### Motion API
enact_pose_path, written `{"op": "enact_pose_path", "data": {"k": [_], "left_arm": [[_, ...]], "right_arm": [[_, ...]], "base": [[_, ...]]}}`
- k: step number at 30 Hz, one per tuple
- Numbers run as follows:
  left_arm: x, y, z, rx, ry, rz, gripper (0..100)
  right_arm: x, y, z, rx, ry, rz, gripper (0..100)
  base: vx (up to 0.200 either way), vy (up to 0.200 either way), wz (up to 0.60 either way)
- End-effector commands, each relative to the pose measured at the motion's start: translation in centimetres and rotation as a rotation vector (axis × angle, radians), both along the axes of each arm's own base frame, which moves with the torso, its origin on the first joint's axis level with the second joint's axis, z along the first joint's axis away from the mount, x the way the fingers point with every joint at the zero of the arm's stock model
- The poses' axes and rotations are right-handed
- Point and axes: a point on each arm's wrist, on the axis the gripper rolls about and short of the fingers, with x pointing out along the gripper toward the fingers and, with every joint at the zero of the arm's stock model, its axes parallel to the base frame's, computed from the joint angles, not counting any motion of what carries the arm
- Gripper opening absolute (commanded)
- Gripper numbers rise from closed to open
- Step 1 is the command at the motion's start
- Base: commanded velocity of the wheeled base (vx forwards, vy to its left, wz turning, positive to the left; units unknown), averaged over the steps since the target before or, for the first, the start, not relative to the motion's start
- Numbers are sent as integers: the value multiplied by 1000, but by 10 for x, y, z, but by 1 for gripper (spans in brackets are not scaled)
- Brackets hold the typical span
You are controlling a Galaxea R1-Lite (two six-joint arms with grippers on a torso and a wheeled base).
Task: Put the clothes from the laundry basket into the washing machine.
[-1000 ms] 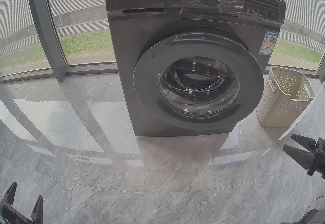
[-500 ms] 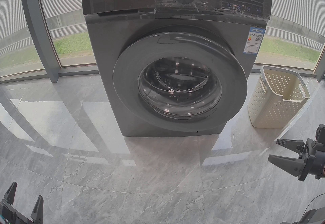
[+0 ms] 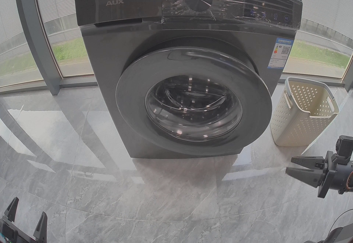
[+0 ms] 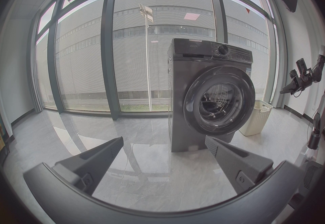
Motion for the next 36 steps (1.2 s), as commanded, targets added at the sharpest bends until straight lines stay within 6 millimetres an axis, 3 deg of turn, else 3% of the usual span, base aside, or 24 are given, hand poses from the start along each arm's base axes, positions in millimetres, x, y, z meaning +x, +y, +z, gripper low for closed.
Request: {"op": "enact_pose_path", "data": {"k": [1, 7, 16, 31, 36], "left_arm": [[0, 0, -5, 0, 4, -1, 100], [0, 0, -5, -1, 4, 1, 100], [0, 0, -5, -1, 2, 1, 100], [0, 0, -5, 0, 4, 1, 100], [0, 0, -5, 0, 4, 1, 100]], "right_arm": [[9, 4, 0, -10, 20, 1, 0], [20, 7, 3, -9, 9, -5, 0], [30, 10, 2, -1, -22, -18, 0], [37, 7, 0, -18, -14, -47, 0], [43, 6, -4, -37, -6, -62, 0]], "base": [[0, 0, 0], [0, 0, 0], [200, 0, 0], [0, 0, 0], [120, 0, 0]]}}
